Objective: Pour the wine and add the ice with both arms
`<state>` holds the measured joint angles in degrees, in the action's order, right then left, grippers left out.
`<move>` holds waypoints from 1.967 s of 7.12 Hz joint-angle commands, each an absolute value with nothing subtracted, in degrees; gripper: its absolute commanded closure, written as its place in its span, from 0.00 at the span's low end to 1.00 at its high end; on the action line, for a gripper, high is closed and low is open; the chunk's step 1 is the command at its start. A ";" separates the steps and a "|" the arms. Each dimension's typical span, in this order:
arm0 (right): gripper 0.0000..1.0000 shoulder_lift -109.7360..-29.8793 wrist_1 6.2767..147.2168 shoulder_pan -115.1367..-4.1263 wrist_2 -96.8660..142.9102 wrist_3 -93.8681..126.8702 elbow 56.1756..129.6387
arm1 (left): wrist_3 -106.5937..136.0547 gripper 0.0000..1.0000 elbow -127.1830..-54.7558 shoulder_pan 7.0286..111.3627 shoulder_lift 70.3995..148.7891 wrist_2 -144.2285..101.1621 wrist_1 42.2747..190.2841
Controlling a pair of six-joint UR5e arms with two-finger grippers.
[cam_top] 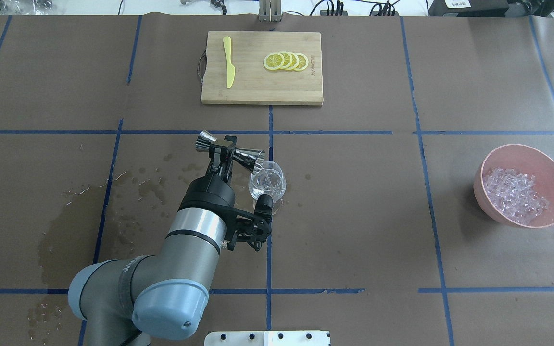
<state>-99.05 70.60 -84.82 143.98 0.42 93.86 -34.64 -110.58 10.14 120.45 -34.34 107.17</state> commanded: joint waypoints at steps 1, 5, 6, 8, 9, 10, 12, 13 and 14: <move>0.00 -98.88 70.58 -84.81 143.97 0.35 92.30 | -37.16 1.00 -109.34 10.11 122.16 -33.41 106.53; 0.00 -95.10 69.01 -82.10 143.79 6.56 92.81 | -28.15 1.00 -111.27 12.12 112.99 -33.05 128.49; 0.00 -95.10 66.47 -81.92 143.70 8.77 92.73 | -22.90 1.00 -111.10 12.13 105.63 -33.05 139.02; 0.00 -95.19 64.34 -81.56 143.44 10.99 92.46 | -16.63 1.00 -110.75 12.22 88.42 -32.70 165.19; 0.00 -95.19 63.90 -81.56 143.35 10.90 92.46 | -13.13 1.00 -107.44 12.22 81.02 -31.48 179.42; 0.00 -95.19 63.37 -81.56 143.35 10.90 92.46 | -8.22 1.00 -104.53 12.22 76.16 -31.38 186.35; 0.00 -95.53 61.97 -81.56 143.35 10.99 92.63 | -4.14 1.00 -101.88 12.22 67.53 -31.73 188.60; 0.00 -95.80 61.18 -81.56 143.26 10.99 92.64 | 1.96 1.00 -99.34 12.04 67.59 -31.73 188.70; 0.00 -95.89 61.17 -81.56 143.26 10.99 92.72 | 15.33 1.00 -98.45 11.52 67.76 -31.73 188.53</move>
<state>-95.70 61.54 -81.56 143.29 10.97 92.64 3.00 -100.19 11.96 68.25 -31.72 188.33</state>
